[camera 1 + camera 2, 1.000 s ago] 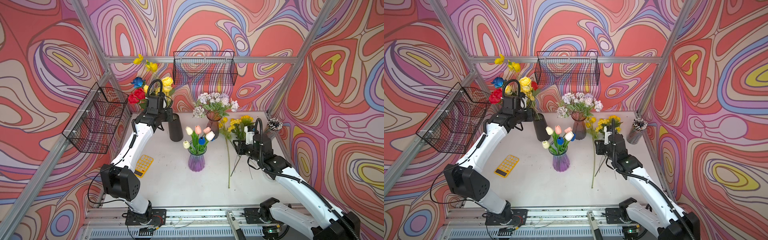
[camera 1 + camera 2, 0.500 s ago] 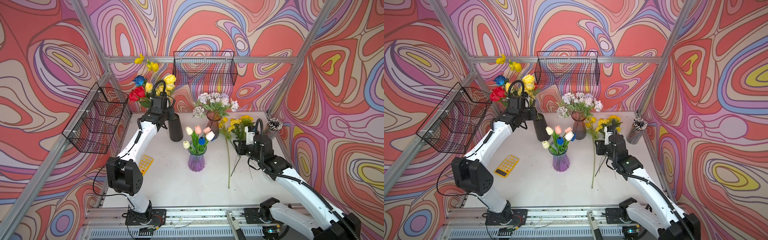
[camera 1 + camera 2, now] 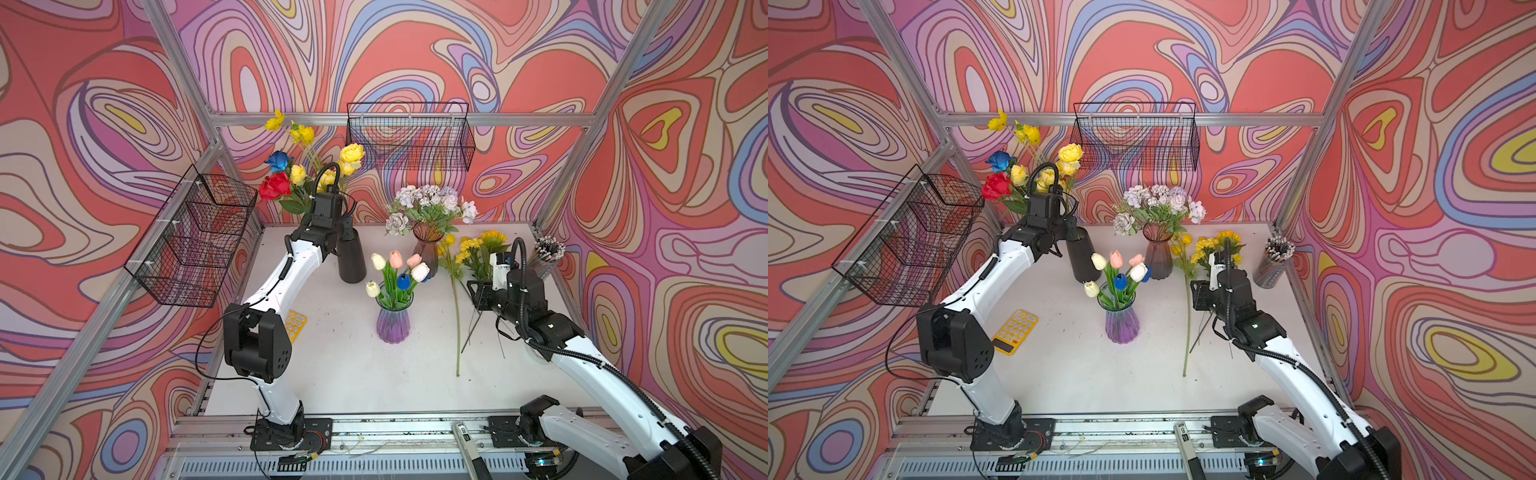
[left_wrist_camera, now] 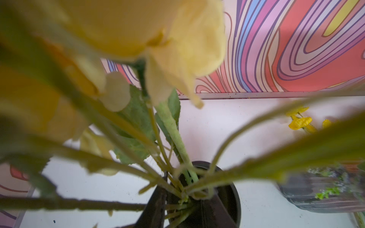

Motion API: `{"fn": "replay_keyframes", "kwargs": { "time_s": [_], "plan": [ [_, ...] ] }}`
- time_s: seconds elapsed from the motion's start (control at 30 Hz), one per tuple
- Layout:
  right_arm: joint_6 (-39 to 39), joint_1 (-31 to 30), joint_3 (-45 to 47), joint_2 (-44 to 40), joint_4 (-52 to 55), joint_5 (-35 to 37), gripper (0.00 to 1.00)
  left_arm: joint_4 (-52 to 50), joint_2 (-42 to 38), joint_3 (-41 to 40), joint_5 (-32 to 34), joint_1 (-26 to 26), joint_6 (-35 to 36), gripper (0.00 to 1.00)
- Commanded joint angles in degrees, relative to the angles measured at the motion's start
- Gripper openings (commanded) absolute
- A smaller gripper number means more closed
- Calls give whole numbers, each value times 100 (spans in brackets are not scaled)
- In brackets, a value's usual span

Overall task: Pick out yellow flowers from the vase
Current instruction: Pick up the flower from the vase.

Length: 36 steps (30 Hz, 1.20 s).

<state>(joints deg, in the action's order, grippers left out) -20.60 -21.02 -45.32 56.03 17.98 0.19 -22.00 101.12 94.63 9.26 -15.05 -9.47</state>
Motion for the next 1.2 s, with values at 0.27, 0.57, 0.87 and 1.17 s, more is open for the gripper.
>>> {"fn": "replay_keyframes", "kwargs": {
  "time_s": [0.27, 0.57, 0.87, 1.17],
  "plan": [
    [73, 19, -55, 57, -67, 85, 40, 431, -73, -142, 115, -55, 352, 7],
    [40, 19, -57, 109, -110, 71, 40, 540, -375, -344, -18, -60, 638, 3],
    [5, 19, -74, 136, -137, 6, 40, 600, -903, -695, -241, -60, 1088, 2],
    [-12, 19, -141, 215, -180, -76, 40, 516, -1288, -703, -897, -38, 1430, 0]
  ]
}}
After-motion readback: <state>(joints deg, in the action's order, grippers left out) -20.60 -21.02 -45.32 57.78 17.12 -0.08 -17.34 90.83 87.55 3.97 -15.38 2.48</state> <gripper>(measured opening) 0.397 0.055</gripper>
